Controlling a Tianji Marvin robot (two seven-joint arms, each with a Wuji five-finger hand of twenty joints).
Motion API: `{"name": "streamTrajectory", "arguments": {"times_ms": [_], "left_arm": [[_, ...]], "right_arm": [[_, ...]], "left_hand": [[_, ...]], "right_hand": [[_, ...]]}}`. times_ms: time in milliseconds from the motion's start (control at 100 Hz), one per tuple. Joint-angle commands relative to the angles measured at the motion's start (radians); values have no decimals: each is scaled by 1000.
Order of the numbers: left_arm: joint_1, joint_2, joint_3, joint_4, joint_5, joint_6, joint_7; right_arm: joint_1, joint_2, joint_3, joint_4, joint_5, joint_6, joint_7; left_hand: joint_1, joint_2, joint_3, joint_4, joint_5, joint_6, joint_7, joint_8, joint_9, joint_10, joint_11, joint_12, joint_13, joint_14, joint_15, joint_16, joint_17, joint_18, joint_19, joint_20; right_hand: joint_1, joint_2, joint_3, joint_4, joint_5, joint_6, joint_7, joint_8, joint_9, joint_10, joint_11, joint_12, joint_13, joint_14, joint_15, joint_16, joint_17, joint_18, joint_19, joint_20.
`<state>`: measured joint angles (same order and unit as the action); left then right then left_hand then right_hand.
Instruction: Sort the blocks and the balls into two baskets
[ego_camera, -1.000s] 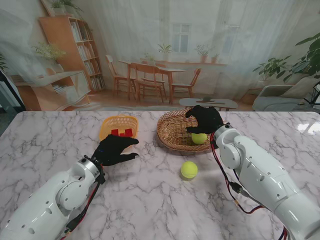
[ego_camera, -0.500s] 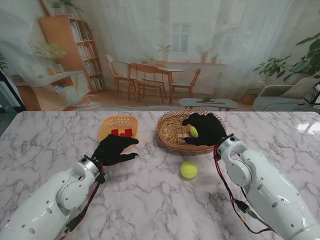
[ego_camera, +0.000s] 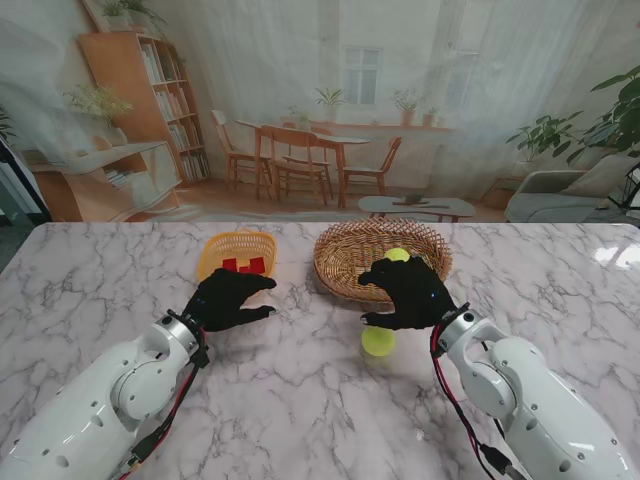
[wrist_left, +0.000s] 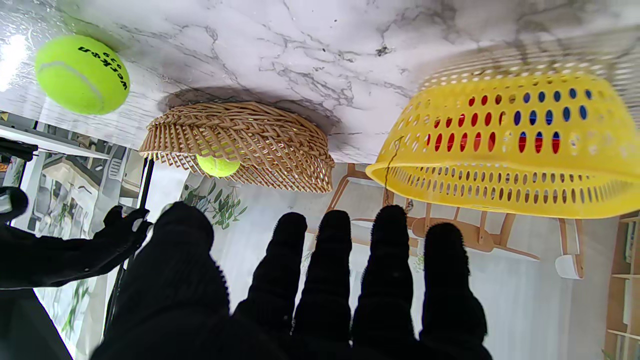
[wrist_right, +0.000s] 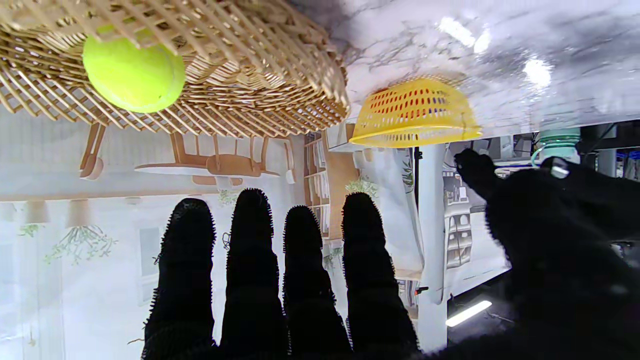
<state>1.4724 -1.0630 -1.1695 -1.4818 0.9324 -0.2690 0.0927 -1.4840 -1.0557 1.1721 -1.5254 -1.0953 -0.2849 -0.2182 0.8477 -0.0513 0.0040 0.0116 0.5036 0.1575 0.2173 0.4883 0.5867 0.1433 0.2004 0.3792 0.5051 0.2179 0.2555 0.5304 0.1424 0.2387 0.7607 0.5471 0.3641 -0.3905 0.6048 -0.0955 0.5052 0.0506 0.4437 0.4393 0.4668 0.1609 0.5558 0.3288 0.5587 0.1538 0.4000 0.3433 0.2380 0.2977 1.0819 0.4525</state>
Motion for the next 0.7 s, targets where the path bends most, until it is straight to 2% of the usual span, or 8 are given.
{"name": "streamTrajectory", "arguments": {"times_ms": [0, 310, 690], "left_arm": [[0, 0, 1, 1, -1, 2, -14], [-1, 0, 2, 1, -3, 4, -16], [-3, 2, 4, 1, -2, 3, -24]], "right_arm": [[-22, 4, -5, -8, -9, -7, -2], [-67, 17, -43, -20, -75, 23, -9], [-53, 14, -89, 42, -32, 73, 9]], "left_hand": [[-2, 43, -26, -6, -4, -5, -10, -2, 18, -7, 6, 4, 3, -5, -1, 0, -13, 24, -7, 16], [-2, 44, -25, -6, -3, -5, -10, -2, 17, -7, 5, 4, 3, -6, -1, 0, -13, 23, -7, 17], [-4, 44, -26, -6, 0, -6, -9, -2, 20, -8, 4, 4, 4, -4, -1, 0, -13, 25, -7, 18]], "right_hand": [[-36, 33, -16, 31, 8, -10, -18, 13, 12, -2, -24, 7, -6, 16, -58, -5, -8, 32, -11, -1], [-39, 37, -33, 34, 15, -17, -24, 18, 23, 0, -28, 11, 3, 17, -58, -3, 0, 33, -8, -1], [-34, 38, -40, 37, 17, -19, -26, 25, 20, 1, -24, 21, -2, 17, -52, 1, -7, 30, -6, -1]]}}
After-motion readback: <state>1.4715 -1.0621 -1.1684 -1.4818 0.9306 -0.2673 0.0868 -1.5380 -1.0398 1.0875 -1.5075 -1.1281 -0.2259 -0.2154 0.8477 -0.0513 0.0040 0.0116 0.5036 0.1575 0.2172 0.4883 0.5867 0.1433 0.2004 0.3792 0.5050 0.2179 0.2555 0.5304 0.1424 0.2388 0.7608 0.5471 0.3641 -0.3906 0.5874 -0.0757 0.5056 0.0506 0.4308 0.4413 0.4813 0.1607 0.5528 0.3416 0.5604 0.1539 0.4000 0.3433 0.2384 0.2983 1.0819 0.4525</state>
